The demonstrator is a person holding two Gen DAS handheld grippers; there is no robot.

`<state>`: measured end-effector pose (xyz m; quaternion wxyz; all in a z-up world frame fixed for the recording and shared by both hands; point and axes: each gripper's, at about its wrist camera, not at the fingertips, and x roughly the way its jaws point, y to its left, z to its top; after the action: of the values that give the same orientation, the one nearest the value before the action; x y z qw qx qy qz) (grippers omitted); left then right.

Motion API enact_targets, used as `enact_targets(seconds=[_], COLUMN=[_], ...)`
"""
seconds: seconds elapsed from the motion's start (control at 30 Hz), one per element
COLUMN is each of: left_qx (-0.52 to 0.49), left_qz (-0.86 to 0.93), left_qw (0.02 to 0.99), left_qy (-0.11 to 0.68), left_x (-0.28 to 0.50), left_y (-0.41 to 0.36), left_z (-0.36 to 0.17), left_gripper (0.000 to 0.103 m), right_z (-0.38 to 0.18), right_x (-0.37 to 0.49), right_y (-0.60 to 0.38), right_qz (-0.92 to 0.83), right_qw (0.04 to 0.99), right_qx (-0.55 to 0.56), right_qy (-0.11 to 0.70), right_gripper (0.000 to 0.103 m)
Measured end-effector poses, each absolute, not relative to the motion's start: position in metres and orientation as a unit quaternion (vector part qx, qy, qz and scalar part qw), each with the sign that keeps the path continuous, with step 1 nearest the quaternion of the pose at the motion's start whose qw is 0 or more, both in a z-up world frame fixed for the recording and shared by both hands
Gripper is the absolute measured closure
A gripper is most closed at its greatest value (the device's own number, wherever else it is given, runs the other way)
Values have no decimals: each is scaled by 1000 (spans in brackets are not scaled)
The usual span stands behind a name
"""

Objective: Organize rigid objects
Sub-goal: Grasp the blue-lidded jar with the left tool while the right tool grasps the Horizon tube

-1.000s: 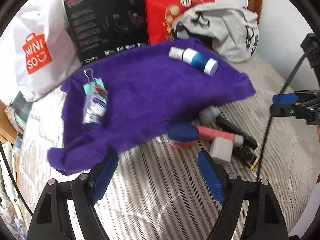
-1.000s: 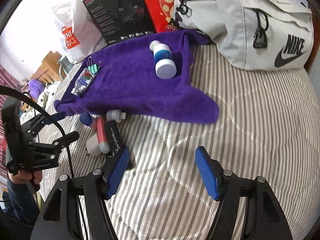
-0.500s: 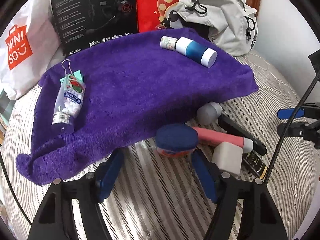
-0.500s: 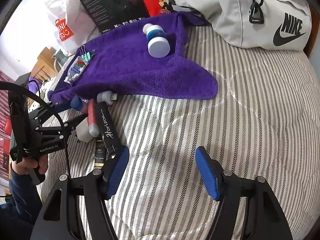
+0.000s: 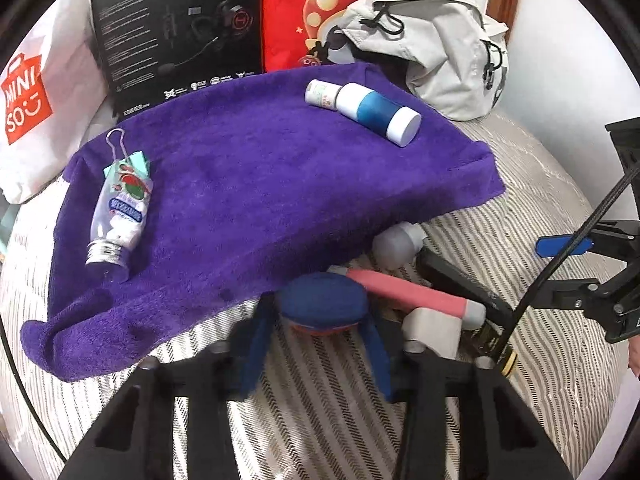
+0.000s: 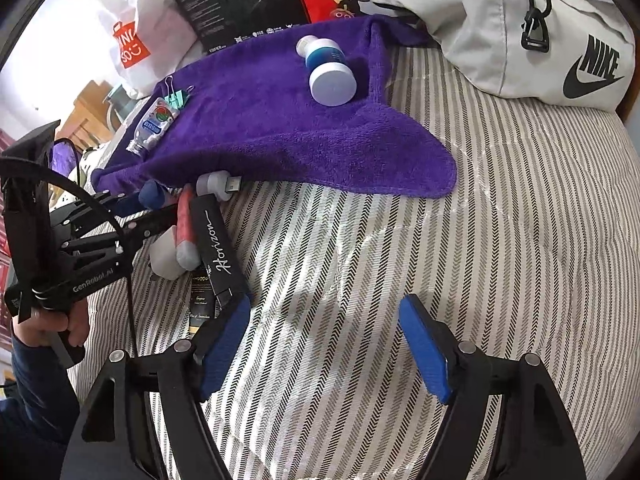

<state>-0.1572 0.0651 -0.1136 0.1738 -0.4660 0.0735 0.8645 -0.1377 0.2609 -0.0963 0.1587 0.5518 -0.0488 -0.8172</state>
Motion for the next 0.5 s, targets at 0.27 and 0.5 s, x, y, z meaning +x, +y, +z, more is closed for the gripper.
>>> enact_targets(seconds=[0.27, 0.5], left_qx=[-472, -482], left_qz=[863, 864], left_qw=[168, 143], left_qy=[58, 41], left_x=[-152, -145], left_y=[48, 21], left_z=[-109, -111], left_gripper=[69, 69], right_z=[-83, -89], right_x=[-131, -142], right_y=[250, 216], right_qz=[-824, -820], right_qw=[189, 219], right_qx=[532, 530], right_qy=[-49, 5], right_gripper=[27, 27])
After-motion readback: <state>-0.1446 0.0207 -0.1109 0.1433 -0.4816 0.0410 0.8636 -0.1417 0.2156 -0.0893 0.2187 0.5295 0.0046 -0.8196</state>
